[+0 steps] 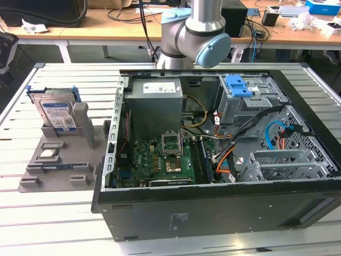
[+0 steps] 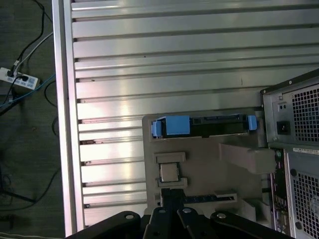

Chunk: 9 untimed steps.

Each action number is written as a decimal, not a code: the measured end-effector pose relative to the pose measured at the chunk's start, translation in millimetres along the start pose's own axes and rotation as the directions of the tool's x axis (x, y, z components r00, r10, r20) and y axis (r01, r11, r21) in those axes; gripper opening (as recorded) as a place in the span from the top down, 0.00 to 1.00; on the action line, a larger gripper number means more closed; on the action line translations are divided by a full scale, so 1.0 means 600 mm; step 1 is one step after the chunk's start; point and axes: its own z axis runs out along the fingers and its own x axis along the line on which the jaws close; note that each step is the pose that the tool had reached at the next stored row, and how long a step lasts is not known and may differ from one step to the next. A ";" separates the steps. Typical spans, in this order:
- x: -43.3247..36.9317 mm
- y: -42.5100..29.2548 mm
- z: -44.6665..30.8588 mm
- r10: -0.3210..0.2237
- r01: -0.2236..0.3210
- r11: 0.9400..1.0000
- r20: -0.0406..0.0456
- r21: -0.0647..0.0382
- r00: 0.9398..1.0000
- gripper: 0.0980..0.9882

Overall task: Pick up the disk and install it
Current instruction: 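Reach for the disk, then pick up the disk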

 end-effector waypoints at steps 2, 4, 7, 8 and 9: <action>0.000 0.000 0.000 0.000 0.000 1.000 0.000 0.000 1.000 1.00; 0.000 0.000 0.000 0.000 0.000 1.000 0.000 0.000 1.000 1.00; 0.001 0.000 0.000 0.000 0.000 1.000 0.000 0.000 1.000 1.00; 0.001 0.000 0.000 0.000 0.000 1.000 0.000 0.000 1.000 1.00; 0.001 0.000 0.000 -0.002 0.002 1.000 0.000 0.000 1.000 1.00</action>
